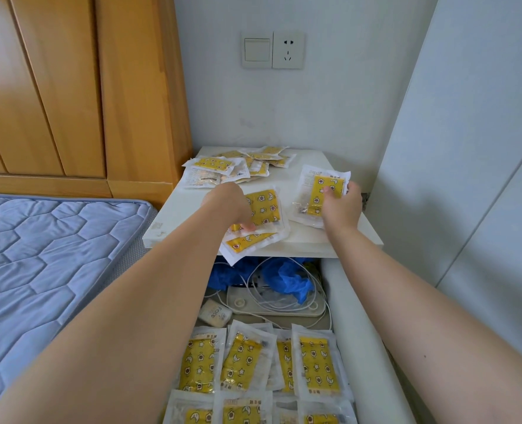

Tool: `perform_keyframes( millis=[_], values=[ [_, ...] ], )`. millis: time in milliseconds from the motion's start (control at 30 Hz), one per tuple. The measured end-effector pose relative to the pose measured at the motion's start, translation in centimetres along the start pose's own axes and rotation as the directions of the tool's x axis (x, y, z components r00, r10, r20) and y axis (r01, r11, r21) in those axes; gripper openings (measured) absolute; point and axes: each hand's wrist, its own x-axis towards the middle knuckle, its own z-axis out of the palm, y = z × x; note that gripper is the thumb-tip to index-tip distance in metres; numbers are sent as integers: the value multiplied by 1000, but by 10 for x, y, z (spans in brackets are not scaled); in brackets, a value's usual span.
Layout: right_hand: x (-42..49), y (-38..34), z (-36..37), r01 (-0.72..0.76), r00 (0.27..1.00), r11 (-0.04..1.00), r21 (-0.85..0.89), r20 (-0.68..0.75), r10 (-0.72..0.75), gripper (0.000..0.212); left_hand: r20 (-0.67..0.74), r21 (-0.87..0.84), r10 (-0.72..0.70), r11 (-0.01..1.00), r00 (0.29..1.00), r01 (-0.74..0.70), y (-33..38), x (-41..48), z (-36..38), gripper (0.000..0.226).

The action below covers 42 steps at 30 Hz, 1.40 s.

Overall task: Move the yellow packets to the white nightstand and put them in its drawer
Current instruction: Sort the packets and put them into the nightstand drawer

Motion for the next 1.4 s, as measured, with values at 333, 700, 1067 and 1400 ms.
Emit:
perform_keyframes(
  millis=[333,700,1067,1400],
  values=[
    [-58,6,-27,252,967,967,-35,-16,-253,35,-298,-358,-25,930,954,-87,5,-37,32,19],
    [-111,46,-62,517,839,838,-173,294,-457,43,-210,-630,98,747,973,-211,-17,-89,116,46],
    [-122,65,-55,558,738,666,-495,663,-125,60,-43,-612,-159,785,986,100,-74,-63,138,19],
    [-126,81,-26,-707,414,553,-440,376,829,3,89,-801,-239,559,967,212,-87,-57,140,16]
  ],
)
